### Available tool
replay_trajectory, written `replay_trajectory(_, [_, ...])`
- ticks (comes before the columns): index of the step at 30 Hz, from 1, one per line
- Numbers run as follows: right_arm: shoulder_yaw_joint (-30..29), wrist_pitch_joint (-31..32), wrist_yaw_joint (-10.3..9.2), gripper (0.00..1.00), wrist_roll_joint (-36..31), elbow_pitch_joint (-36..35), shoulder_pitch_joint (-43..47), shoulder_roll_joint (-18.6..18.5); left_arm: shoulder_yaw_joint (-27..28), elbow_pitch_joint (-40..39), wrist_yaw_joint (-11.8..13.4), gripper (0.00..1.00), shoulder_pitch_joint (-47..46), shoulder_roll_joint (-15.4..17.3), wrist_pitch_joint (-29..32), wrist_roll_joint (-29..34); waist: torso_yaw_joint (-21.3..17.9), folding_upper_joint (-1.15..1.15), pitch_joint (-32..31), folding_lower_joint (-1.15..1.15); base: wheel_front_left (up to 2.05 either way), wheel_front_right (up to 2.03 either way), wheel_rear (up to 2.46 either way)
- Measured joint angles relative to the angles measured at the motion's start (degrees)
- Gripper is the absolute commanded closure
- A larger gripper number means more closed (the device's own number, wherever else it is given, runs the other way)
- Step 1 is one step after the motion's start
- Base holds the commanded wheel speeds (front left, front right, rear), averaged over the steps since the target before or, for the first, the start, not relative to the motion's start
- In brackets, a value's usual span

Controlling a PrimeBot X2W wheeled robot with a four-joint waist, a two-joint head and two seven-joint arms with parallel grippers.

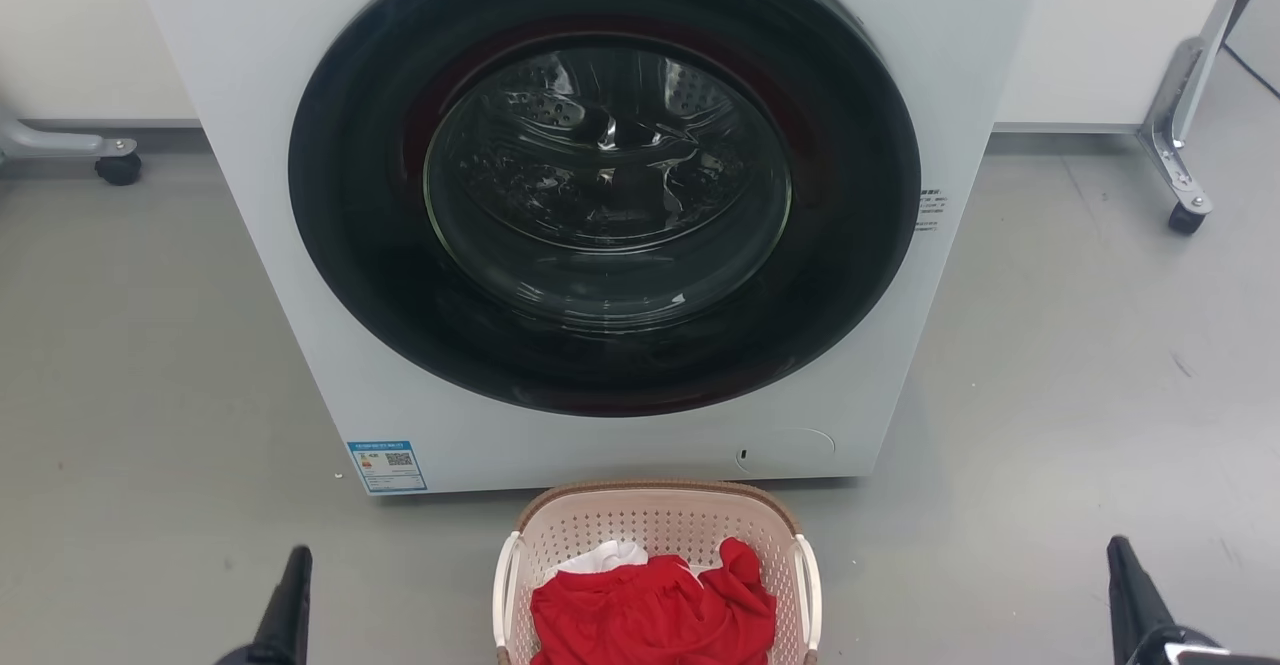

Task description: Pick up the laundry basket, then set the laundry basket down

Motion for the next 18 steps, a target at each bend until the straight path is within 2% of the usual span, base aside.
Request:
replay_trajectory(6, [0.5,-0.1,-0.32,0.00,0.0,3.3,3.0,1.3,-0.4,3.3,0.1,0.00,3.4,-0.8,-0.1,0.0,0.0,0.00,0.0,0.00,0.00,0.00,0.00])
replay_trajectory(15, [3.0,-2.0,-0.34,0.00,-0.9,3.2,3.2,1.3,-2.7,3.0,0.6,0.00,3.5,-0.8,-1.8,2.2,0.1,0.00,0.0,0.00,0.00,0.00,0.00])
replay_trajectory(18, [3.8,-2.6,-0.90,0.00,-2.2,3.1,3.2,1.3,-3.3,2.8,1.3,0.00,3.5,-0.8,-2.6,3.8,0.2,0.00,0.0,0.00,0.00,0.00,0.00])
